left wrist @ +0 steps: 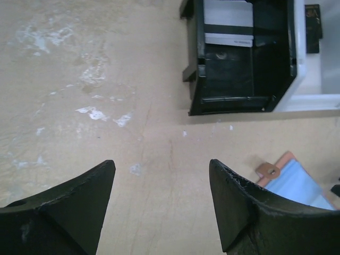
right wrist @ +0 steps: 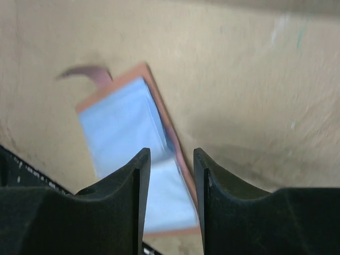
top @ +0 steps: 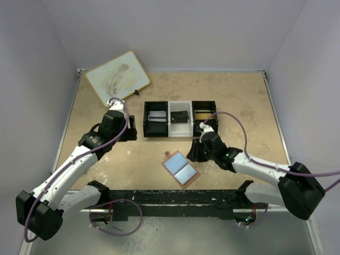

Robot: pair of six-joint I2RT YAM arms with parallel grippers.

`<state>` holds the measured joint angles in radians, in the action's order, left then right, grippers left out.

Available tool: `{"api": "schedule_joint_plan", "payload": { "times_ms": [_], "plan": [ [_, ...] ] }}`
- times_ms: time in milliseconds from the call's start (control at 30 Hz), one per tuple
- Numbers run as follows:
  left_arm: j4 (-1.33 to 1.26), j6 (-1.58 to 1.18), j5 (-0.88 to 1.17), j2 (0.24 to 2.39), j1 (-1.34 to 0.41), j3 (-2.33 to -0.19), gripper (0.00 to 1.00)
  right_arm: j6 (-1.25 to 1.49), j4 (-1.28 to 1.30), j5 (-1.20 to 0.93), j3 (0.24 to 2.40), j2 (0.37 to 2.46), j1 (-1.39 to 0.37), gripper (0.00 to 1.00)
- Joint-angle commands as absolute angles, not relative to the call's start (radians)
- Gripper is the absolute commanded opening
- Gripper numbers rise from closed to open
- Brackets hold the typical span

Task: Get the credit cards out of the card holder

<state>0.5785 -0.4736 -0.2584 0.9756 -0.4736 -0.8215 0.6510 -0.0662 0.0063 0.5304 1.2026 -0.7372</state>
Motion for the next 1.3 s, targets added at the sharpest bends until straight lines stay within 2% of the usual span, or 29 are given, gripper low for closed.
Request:
{"api": "schedule_joint_plan", "payload": {
  "times_ms": [0, 100, 167, 267, 400, 600, 800, 1000, 1167, 1200, 1267],
  "plan": [
    [0.470, -0.442, -0.001, 1.004, -0.482, -0.811, 0.68, 0.859, -0.177, -0.146, 0.444, 1.052, -0.753, 0.40],
    [0.396, -0.474, 0.144, 1.053, -0.557, -0.811, 0.65, 0.867, -0.135, -0.184, 0.430, 1.013, -0.771, 0.36],
    [0.383, -0.482, 0.118, 1.104, -0.675, -0.839, 0.65, 0.893, -0.141, -0.201, 0.402, 1.004, -0.783, 0.30],
    [0.329, -0.526, 0.050, 1.189, -0.819, -0.840, 0.65, 0.918, -0.186, -0.214, 0.360, 1.026, -0.790, 0.29],
    [0.243, -0.582, -0.016, 1.290, -0.903, -0.799, 0.63, 0.941, -0.099, -0.081, 0.379, 1.062, -0.792, 0.26],
    [0.175, -0.616, -0.063, 1.412, -1.020, -0.797, 0.63, 0.951, -0.169, -0.102, 0.369, 1.110, -0.792, 0.23],
    [0.151, -0.611, -0.135, 1.546, -1.052, -0.811, 0.63, 0.982, -0.216, -0.155, 0.318, 1.159, -0.792, 0.21],
    [0.194, -0.596, -0.252, 1.629, -1.071, -0.837, 0.68, 0.992, -0.205, -0.139, 0.295, 1.209, -0.792, 0.21],
    [0.221, -0.569, -0.256, 1.673, -1.087, -0.847, 0.70, 0.989, -0.256, -0.136, 0.296, 1.301, -0.792, 0.21],
    [0.228, -0.568, -0.261, 1.683, -1.094, -0.849, 0.70, 0.989, -0.261, -0.136, 0.298, 1.317, -0.792, 0.21],
    [0.221, -0.563, -0.229, 1.698, -1.107, -0.842, 0.63, 0.991, -0.274, -0.134, 0.297, 1.346, -0.792, 0.21]
  ]
}}
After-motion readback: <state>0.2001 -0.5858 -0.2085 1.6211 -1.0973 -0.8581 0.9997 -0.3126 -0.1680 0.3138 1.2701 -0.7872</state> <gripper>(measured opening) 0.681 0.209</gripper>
